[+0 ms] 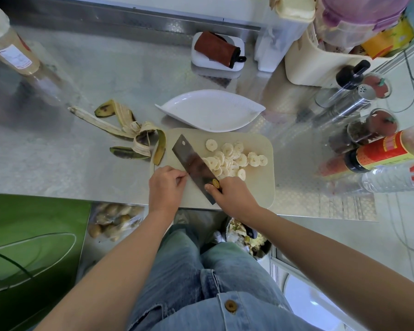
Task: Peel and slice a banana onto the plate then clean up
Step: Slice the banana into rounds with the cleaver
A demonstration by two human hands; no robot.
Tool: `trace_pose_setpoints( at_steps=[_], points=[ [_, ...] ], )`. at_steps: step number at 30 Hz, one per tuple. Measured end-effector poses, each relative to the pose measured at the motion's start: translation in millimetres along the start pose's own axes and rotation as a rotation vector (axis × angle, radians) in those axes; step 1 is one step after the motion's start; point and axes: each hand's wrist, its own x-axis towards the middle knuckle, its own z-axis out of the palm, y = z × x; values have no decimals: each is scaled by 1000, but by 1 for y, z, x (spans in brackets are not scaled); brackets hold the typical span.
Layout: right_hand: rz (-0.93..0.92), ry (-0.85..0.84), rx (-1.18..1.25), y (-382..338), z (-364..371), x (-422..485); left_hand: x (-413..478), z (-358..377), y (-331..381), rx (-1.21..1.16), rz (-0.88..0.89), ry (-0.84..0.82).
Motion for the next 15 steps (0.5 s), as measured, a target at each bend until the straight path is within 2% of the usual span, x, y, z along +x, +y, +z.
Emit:
trace_pose_setpoints(
  at_steps=[7,15],
  points=[
    [84,54,267,17,-16,-6,1,0,1,28,8,7],
    [113,22,249,23,-19,-11,1,6,0,116,47,-38]
  ],
)
